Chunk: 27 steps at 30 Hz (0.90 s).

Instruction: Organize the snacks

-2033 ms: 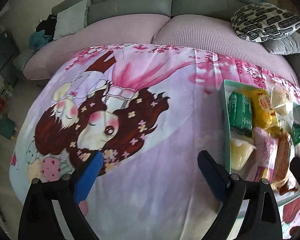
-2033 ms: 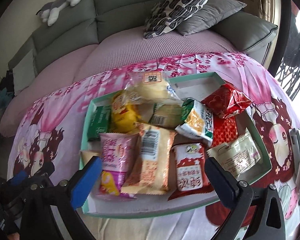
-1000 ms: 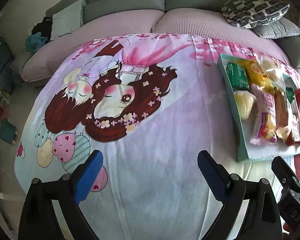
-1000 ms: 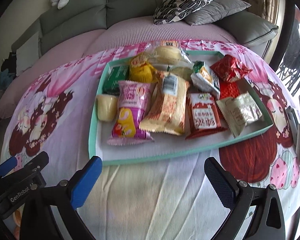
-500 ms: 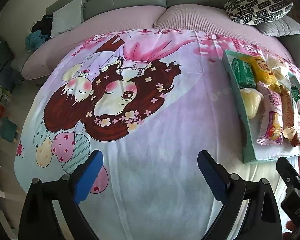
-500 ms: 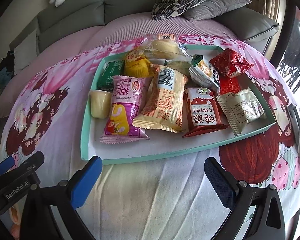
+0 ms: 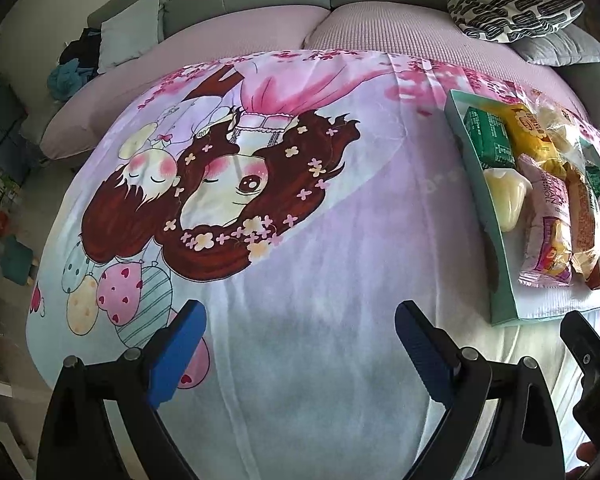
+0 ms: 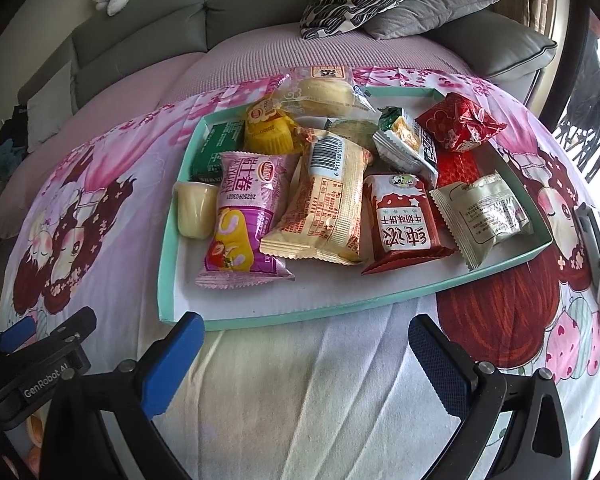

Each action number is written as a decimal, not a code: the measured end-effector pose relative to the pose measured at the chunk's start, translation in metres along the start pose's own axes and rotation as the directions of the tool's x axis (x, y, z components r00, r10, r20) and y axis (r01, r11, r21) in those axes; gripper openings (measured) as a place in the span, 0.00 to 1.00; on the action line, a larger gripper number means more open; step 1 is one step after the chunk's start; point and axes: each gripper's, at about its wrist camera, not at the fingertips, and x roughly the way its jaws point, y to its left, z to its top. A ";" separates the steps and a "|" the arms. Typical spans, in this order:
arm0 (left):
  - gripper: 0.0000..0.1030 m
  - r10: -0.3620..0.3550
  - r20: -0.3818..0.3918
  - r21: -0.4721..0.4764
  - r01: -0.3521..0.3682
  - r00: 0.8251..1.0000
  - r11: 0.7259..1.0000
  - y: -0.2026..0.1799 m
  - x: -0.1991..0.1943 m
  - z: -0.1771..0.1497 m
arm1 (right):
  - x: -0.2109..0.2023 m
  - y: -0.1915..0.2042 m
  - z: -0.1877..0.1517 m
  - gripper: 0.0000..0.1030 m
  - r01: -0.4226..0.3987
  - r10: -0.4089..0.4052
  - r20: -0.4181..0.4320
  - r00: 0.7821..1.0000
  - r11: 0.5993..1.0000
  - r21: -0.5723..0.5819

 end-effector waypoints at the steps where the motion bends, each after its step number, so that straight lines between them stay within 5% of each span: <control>1: 0.93 0.000 -0.001 -0.001 0.000 1.000 1.000 0.000 0.000 0.000 | 0.000 0.000 0.000 1.00 0.000 0.000 0.000 1.000 1.000 0.001; 27: 0.93 0.001 -0.006 -0.021 -0.001 1.000 1.000 0.002 0.003 0.001 | 0.002 -0.001 0.000 1.00 0.005 -0.005 -0.007 1.000 1.000 0.007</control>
